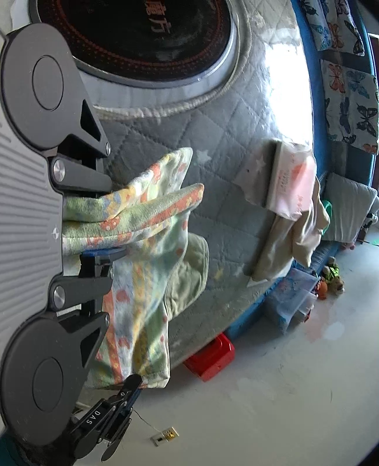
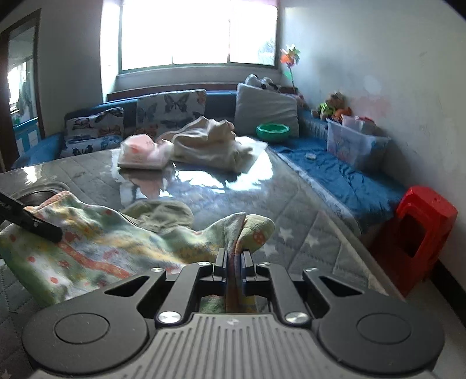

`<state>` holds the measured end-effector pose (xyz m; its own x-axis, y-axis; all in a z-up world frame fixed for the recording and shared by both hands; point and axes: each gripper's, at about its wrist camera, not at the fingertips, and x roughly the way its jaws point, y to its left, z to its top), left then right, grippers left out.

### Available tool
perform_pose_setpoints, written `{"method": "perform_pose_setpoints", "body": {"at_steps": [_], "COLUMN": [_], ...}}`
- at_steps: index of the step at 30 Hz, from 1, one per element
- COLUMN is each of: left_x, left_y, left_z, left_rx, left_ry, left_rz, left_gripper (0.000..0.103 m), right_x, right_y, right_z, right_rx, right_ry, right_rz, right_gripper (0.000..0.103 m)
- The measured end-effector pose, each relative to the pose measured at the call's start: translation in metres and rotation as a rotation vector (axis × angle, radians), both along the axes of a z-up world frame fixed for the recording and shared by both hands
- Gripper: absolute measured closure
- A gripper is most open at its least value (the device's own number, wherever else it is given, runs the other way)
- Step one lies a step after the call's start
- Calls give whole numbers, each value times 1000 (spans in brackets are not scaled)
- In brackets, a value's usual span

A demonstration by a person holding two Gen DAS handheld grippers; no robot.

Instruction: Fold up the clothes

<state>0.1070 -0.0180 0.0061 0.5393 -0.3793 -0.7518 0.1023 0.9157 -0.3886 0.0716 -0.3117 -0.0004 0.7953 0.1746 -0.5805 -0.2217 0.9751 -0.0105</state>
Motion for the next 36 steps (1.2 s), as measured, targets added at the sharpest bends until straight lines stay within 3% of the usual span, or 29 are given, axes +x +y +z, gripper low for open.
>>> {"method": "perform_pose_setpoints", "body": {"at_steps": [5, 7, 10, 14, 15, 17, 24, 26, 29, 36], "left_x": [-2, -2, -2, -1, -1, 1, 14, 19, 27, 48], "left_y": [7, 11, 16, 23, 24, 23, 7, 1, -7, -24], "left_z": [-3, -5, -6, -2, -1, 4, 15, 16, 12, -3], "left_rx": [32, 39, 60, 84, 88, 87, 55, 43, 28, 21], "left_ry": [14, 17, 25, 15, 10, -2, -39, -44, -39, -22], "left_rz": [22, 29, 39, 55, 59, 63, 40, 32, 20, -1], "left_gripper": [57, 54, 52, 52, 52, 54, 58, 64, 66, 67], "right_x": [5, 7, 11, 13, 13, 14, 33, 40, 48, 58], "right_y": [-4, -5, -6, -9, -8, -4, 26, 36, 49, 61], "right_z": [-13, -16, -19, -14, -12, -7, -4, -7, -14, -30], "right_rx": [-5, -7, -22, -44, -44, -42, 20, 38, 50, 54], "right_ry": [42, 51, 64, 53, 48, 36, 53, 68, 90, 132], "right_rz": [-17, -25, -43, -55, -48, -31, 66, 87, 114, 128], "right_gripper": [93, 92, 83, 80, 71, 64, 65, 67, 77, 76]}}
